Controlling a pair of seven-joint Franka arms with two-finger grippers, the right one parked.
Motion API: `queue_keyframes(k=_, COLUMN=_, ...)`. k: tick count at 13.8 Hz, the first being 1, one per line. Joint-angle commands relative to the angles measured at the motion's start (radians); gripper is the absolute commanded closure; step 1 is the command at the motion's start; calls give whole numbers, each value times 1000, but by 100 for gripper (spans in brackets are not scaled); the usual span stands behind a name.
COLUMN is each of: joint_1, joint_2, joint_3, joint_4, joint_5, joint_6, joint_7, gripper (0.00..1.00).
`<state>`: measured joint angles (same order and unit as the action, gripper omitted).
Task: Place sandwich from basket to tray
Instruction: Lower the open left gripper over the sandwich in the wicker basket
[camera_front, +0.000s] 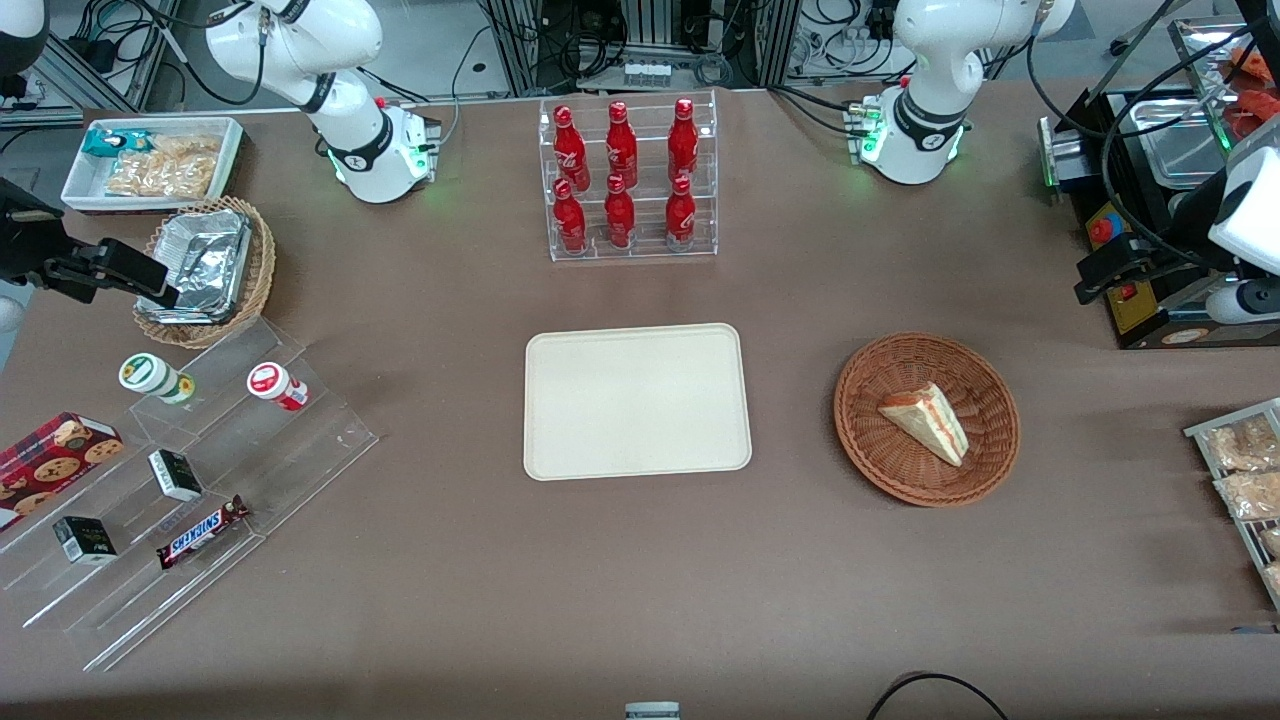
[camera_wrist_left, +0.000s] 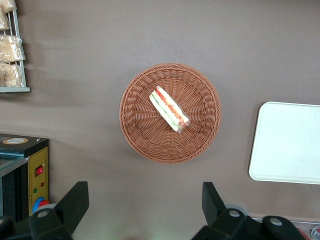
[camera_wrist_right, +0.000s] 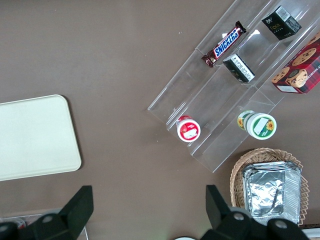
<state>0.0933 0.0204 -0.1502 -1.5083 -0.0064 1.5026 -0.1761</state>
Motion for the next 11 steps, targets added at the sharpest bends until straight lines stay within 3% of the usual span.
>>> queue_keyframes(k=1, joint_1=13, joint_2=6, joint_3=-8, joint_4=11, joint_5=17, joint_6=-50, joint_7=20, gripper=0)
queue_keyframes(k=7, joint_1=5, joint_2=53, joint_3=-11, joint_4=-87, joint_5=45, joint_6=3, joint_7=-5, gripper=0)
queue_keyframes(k=11, joint_1=-23, joint_2=65, joint_3=-35, joint_4=-332, joint_5=48, joint_6=325, joint_7=-262, gripper=0)
